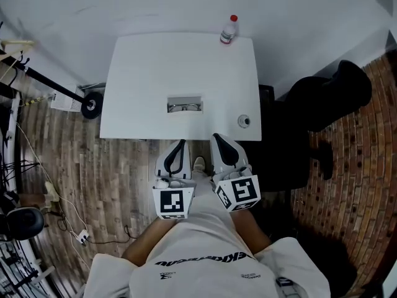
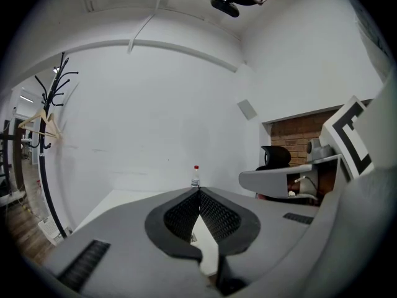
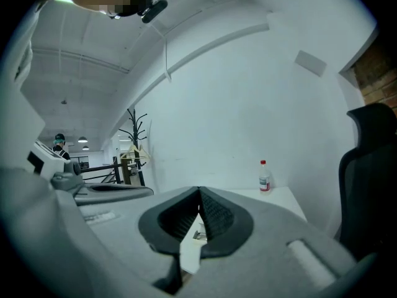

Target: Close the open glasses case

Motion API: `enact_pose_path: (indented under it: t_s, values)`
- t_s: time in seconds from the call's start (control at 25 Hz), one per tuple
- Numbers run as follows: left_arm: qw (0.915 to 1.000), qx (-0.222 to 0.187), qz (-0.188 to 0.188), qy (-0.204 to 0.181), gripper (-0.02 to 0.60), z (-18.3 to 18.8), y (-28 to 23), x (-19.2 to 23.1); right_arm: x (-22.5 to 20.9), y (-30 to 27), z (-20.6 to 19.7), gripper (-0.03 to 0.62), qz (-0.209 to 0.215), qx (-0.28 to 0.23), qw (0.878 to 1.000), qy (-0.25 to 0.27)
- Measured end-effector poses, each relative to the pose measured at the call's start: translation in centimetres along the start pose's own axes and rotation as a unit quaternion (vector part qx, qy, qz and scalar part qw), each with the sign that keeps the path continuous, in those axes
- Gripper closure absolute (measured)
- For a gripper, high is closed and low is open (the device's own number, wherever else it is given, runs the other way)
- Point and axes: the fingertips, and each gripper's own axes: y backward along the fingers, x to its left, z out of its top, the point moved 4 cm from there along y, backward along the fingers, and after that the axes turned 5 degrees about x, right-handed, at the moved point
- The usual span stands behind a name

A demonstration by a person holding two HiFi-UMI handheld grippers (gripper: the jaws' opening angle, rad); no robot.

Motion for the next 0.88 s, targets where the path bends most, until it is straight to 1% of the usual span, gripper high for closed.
enact_pose_path:
  t_s: [0.24, 0.44, 0.64, 0.76, 0.88]
  values:
    - [0.9998, 0.019, 0.005, 0.002, 0.583, 0.3, -6.1, 1.0, -3.8, -5.0, 0.3, 0.599, 0.009, 0.02, 1.0, -0.01]
    - [0.9991, 0.039, 0.014, 0.003, 0.583, -0.4, -9.7, 1.5, -6.3, -8.3, -0.2, 0.599, 0.025, 0.041, 0.999, -0.019]
    - [0.998, 0.057, 0.025, 0.008, 0.583, -1.4, -11.6, 1.7, -7.6, -10.1, -0.9, 0.599, 0.034, 0.059, 0.998, -0.018]
    - [0.9976, 0.064, 0.025, 0.006, 0.583, -1.8, -12.4, 1.9, -8.1, -11.1, -1.8, 0.599, 0.035, 0.073, 0.996, -0.024]
    - [0.9969, 0.073, 0.026, 0.013, 0.583, -2.5, -13.2, 2.8, -8.0, -12.3, -2.9, 0.599, 0.035, 0.086, 0.995, -0.025]
